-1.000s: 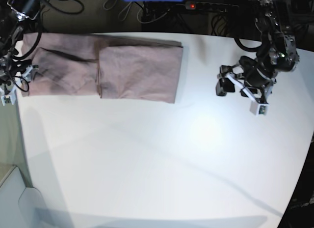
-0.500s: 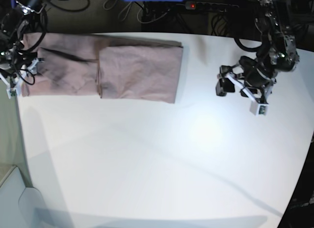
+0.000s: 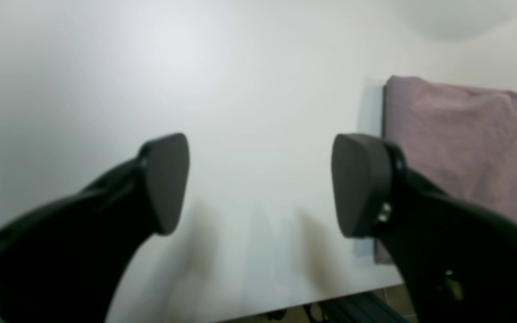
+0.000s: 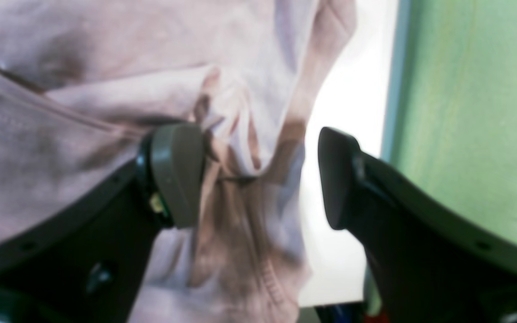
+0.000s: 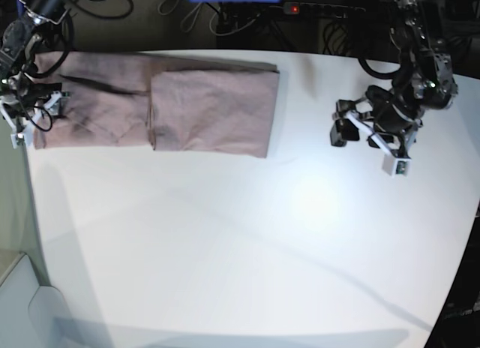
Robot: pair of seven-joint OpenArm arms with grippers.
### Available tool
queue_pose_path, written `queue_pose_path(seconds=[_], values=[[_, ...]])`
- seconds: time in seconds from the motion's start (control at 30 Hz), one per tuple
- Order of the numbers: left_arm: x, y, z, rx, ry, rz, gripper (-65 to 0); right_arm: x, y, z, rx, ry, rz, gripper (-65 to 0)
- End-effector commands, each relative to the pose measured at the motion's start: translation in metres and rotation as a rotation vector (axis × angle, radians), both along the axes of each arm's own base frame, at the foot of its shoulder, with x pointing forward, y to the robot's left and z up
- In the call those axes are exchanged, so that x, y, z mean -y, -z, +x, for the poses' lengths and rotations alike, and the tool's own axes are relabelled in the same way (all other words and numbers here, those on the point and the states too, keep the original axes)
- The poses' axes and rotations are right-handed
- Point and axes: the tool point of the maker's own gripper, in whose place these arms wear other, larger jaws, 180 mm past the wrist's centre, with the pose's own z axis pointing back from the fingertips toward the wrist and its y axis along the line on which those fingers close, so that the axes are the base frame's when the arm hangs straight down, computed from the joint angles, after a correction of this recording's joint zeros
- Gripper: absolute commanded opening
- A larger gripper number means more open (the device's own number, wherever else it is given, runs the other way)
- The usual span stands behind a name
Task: Layout the t-shirt on the table in an organized manner, then fold the t-shirt properly
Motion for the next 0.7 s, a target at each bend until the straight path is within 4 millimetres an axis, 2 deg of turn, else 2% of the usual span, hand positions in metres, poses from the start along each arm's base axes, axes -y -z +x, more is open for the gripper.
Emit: queue_pose_path(seconds=[0.0, 0.2, 0.27, 0.37, 0.53, 0.67], values=[[-0.002, -0.010, 0.007, 0.042, 0.002, 0.003, -17.3, 0.001, 0.010, -0.012, -0.074, -0.002, -0.009, -24.6], [-0.005, -0.009, 0.005, 0.035, 0.000, 0.010, -17.3, -0.001, 0.017, -0.017, -0.093, 0.002, 0.007, -24.8], [-0.006, -0.008, 0.005, 0.029, -0.002, 0.016, -17.3, -0.001, 0.017, -0.017, -0.094, 0.001, 0.007, -27.1], [-0.007, 0.001, 0.002, 0.000, -0.009, 0.008, -17.3, -0.002, 0.019, -0.019, -0.103, 0.001, 0.010, -36.9], [-0.010, 0.032, -0.008, -0.091, -0.034, -0.024, -17.4, -0.009, 0.022, -0.020, -0.107, 0.000, 0.023, -63.5], [-0.011, 0.046, -0.014, -0.135, -0.050, -0.039, -18.0, -0.010, 0.022, -0.020, -0.105, -0.002, 0.022, -65.0]])
